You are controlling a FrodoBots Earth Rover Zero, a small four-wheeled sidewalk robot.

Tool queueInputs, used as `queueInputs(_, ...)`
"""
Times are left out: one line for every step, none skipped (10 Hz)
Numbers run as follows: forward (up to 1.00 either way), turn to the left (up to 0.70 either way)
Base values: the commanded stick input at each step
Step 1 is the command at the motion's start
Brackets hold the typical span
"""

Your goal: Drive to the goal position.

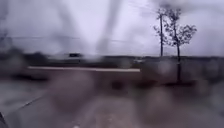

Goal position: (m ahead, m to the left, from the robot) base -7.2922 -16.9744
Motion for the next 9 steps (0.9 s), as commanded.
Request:
queueInputs(-0.70,0.35)
queueInputs(-0.70,0.35)
queueInputs(-0.70,0.35)
queueInputs(-0.70,0.35)
queueInputs(-0.70,0.35)
queueInputs(-0.70,0.35)
queueInputs(-0.70,0.35)
queueInputs(-0.70,0.35)
queueInputs(-0.70,0.35)
